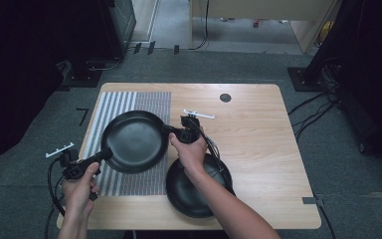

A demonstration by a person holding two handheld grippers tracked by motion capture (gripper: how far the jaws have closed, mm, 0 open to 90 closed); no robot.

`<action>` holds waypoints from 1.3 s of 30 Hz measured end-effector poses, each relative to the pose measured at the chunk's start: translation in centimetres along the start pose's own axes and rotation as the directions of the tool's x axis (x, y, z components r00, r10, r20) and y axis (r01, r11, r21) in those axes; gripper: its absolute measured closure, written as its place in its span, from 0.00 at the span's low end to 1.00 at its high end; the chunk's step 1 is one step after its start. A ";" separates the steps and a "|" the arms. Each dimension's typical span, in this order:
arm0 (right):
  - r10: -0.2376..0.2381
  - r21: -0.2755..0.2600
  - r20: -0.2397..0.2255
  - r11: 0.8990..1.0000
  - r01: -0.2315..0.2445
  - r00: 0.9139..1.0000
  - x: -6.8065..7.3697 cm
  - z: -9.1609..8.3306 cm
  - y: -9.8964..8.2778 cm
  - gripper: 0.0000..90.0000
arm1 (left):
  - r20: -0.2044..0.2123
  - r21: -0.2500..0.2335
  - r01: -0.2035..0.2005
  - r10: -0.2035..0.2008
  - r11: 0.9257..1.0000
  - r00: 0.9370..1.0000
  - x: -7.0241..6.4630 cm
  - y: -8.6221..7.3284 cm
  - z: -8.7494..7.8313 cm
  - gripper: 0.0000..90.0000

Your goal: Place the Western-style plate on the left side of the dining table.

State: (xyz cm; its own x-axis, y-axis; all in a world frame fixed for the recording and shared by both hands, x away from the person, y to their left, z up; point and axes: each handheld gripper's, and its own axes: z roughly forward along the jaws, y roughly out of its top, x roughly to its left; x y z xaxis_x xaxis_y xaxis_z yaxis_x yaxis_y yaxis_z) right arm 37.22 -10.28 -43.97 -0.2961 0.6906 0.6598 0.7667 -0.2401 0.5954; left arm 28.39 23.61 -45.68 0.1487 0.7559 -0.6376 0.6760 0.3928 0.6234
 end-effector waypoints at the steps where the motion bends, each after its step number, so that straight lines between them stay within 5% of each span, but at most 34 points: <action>1: -0.014 0.014 -0.001 1.000 0.014 1.000 0.2 1.3 0.4 0.95 | -0.005 -0.002 0.020 -0.020 1.000 1.000 0.9 0.1 0.2 0.83; 8: -0.028 0.065 0.011 0.998 0.027 1.000 -0.2 4.5 0.8 0.95 | -0.030 -0.006 0.070 -0.070 0.998 0.997 3.0 -0.1 1.2 0.83; 16: 0.038 0.086 0.038 0.995 -0.041 0.999 -1.6 7.6 1.0 0.94 | -0.093 -0.004 0.107 -0.107 0.994 0.990 4.3 1.2 3.4 0.83; 25: 0.065 0.093 0.085 0.993 -0.072 0.994 -3.1 9.7 1.6 0.94 | -0.122 0.038 0.132 -0.126 0.991 0.984 5.6 2.1 5.8 0.83; 39: 0.069 0.113 0.116 0.990 -0.082 0.991 -3.7 11.6 2.0 0.93 | -0.153 0.055 0.139 -0.129 0.989 0.980 6.5 2.9 7.1 0.82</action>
State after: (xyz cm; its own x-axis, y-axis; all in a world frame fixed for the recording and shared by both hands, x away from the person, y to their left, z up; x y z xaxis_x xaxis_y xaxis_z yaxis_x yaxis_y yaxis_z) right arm 46.49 -5.41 -50.52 -0.1748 0.7468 0.6417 0.8480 -0.2171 0.4836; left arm 36.40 25.92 -51.21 -0.0523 0.7700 -0.6359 0.7289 0.4647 0.5028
